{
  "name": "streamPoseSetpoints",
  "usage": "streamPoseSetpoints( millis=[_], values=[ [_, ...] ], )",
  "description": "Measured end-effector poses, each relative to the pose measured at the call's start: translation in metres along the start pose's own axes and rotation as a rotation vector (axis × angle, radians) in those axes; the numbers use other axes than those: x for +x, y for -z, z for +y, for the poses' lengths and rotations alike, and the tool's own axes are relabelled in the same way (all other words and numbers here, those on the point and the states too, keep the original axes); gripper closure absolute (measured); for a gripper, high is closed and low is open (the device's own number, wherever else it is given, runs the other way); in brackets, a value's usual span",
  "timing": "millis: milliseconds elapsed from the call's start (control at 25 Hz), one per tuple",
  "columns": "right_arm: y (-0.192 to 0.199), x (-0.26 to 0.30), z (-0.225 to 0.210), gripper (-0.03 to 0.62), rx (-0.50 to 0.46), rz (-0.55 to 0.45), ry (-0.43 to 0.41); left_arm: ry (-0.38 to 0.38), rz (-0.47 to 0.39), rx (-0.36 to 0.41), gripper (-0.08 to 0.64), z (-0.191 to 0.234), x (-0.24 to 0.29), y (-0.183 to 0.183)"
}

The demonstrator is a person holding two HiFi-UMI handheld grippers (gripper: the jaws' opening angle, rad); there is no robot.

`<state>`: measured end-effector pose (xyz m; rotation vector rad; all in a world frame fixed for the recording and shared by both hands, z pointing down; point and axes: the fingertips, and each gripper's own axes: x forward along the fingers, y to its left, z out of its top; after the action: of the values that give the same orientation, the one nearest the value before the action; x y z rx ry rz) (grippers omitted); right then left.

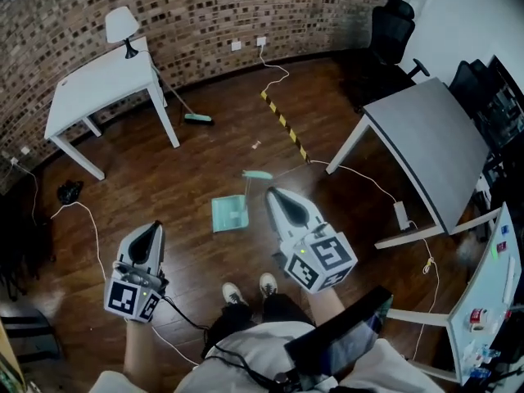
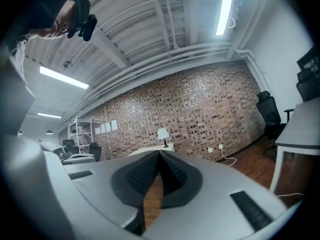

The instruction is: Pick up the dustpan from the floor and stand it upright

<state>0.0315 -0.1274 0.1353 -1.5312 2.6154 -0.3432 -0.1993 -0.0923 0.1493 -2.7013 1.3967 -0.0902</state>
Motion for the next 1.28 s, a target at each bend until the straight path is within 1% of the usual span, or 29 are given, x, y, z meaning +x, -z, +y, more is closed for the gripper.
streamPoseSetpoints(
  millis=[40, 120, 200, 280, 400, 480, 640, 760, 840, 920, 1000, 1120, 1200, 1280],
  values=[
    [0.010, -0.004, 0.001, 0.607, -0.008, 0.019, 0.007, -0.005, 0.010, -0.006, 0.558, 0.002, -0.004, 0.007],
    [0.030, -0.014, 0.007, 0.607, -0.033, 0.068, -0.005, -0.036, 0.022, -0.038, 0.557, 0.001, -0.020, 0.017],
    [0.043, -0.030, 0.012, 0.607, -0.047, 0.103, -0.020, -0.061, 0.033, -0.067, 0.558, -0.013, -0.036, 0.024],
    [0.050, -0.049, 0.014, 0.607, -0.043, 0.113, -0.026, -0.066, 0.047, -0.082, 0.558, -0.035, -0.048, 0.031],
    [0.054, -0.086, 0.024, 0.607, -0.041, 0.102, -0.049, -0.066, 0.058, -0.096, 0.558, -0.075, -0.072, 0.034],
    [0.059, -0.123, 0.031, 0.607, -0.042, 0.101, -0.088, -0.076, 0.050, -0.089, 0.558, -0.113, -0.089, 0.025],
    [0.072, -0.214, 0.039, 0.607, -0.037, 0.105, -0.172, -0.165, 0.027, -0.090, 0.558, -0.201, -0.132, 0.002],
    [0.087, -0.283, 0.044, 0.607, -0.035, 0.113, -0.193, -0.196, 0.065, -0.078, 0.558, -0.267, -0.173, 0.004],
    [0.093, -0.323, 0.049, 0.607, -0.020, 0.116, -0.200, -0.216, 0.093, -0.080, 0.557, -0.299, -0.197, 0.004],
    [0.094, -0.357, 0.051, 0.607, 0.001, 0.116, -0.199, -0.235, 0.101, -0.094, 0.558, -0.326, -0.217, -0.002],
    [0.094, -0.383, 0.050, 0.607, 0.019, 0.122, -0.187, -0.242, 0.105, -0.091, 0.558, -0.349, -0.232, -0.008],
    [0.096, -0.418, 0.049, 0.607, 0.041, 0.136, -0.173, -0.231, 0.114, -0.094, 0.558, -0.379, -0.248, -0.013],
    [0.091, -0.431, 0.052, 0.607, 0.035, 0.133, -0.168, -0.223, 0.109, -0.088, 0.558, -0.388, -0.254, -0.018],
    [0.083, -0.434, 0.061, 0.607, 0.029, 0.115, -0.169, -0.215, 0.094, -0.081, 0.558, -0.387, -0.261, -0.025]
  ],
)
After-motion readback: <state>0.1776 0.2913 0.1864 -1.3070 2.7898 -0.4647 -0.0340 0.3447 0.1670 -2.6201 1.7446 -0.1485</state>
